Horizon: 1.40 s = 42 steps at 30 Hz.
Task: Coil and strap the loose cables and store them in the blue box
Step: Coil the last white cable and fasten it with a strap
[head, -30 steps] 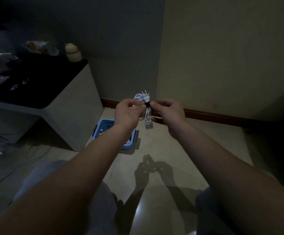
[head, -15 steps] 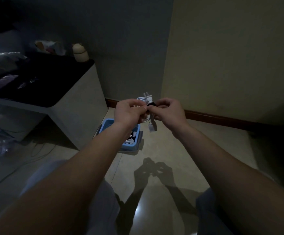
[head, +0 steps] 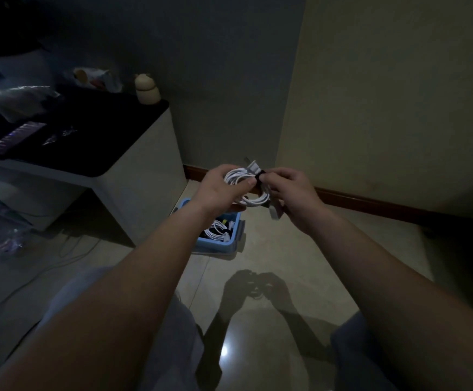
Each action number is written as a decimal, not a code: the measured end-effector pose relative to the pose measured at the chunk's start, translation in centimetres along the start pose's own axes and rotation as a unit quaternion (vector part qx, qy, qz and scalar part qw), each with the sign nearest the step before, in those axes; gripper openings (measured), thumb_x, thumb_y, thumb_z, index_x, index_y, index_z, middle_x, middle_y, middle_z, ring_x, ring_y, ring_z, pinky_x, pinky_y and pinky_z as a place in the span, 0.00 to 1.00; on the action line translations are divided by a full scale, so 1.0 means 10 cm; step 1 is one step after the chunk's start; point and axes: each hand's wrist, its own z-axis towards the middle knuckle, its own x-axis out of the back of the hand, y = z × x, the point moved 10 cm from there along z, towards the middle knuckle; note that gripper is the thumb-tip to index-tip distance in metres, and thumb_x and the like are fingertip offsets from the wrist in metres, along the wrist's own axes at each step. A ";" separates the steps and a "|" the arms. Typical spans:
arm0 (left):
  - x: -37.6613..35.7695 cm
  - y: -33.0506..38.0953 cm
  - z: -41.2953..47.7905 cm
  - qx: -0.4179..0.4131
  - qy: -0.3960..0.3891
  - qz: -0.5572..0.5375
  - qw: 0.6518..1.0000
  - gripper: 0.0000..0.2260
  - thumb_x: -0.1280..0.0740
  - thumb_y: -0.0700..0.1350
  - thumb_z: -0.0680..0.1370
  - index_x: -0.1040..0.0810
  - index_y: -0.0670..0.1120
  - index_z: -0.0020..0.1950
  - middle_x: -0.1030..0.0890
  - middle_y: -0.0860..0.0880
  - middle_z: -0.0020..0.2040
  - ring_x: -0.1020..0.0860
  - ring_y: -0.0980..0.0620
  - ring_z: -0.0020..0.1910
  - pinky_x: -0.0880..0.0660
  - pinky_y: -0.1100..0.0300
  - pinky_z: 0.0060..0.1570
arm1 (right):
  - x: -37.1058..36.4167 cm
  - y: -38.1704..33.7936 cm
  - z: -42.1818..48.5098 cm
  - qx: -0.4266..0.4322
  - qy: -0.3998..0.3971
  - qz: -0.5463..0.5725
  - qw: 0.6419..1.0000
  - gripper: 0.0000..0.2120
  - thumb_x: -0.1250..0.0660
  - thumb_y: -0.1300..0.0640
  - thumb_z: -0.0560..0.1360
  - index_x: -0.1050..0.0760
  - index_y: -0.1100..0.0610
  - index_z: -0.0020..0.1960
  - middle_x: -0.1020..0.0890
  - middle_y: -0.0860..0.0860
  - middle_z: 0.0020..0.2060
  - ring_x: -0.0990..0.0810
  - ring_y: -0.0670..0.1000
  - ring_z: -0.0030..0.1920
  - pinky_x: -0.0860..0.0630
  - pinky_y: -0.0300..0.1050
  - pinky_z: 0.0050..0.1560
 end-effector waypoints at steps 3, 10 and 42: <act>0.07 -0.05 0.03 0.009 0.012 -0.016 1.000 0.09 0.26 0.47 0.76 0.18 0.47 0.55 0.15 0.47 0.45 0.15 0.49 0.43 0.18 0.56 0.39 | -0.07 0.03 -0.02 -0.020 -0.037 0.003 0.999 0.09 0.31 0.52 0.77 0.17 0.57 0.50 0.15 0.49 0.34 0.19 0.44 0.31 0.27 0.37 0.27; 0.14 -0.15 0.04 0.035 0.021 -0.032 0.999 0.07 0.27 0.47 0.77 0.18 0.46 0.52 0.15 0.50 0.38 0.15 0.53 0.38 0.19 0.57 0.37 | -0.18 0.05 0.04 -0.016 -0.039 -0.020 0.999 0.13 0.23 0.53 0.72 0.16 0.58 0.53 0.14 0.58 0.50 0.16 0.56 0.49 0.20 0.54 0.51; 1.03 -2.95 1.65 0.269 0.234 -0.077 0.931 0.04 0.29 0.33 0.77 0.18 0.40 0.49 0.17 0.40 0.43 0.18 0.42 0.41 0.17 0.48 0.46 | -0.87 2.92 2.13 -0.243 -0.006 -0.115 0.963 0.09 0.23 0.60 0.72 0.19 0.66 0.39 0.22 0.60 0.31 0.24 0.55 0.29 0.24 0.45 0.29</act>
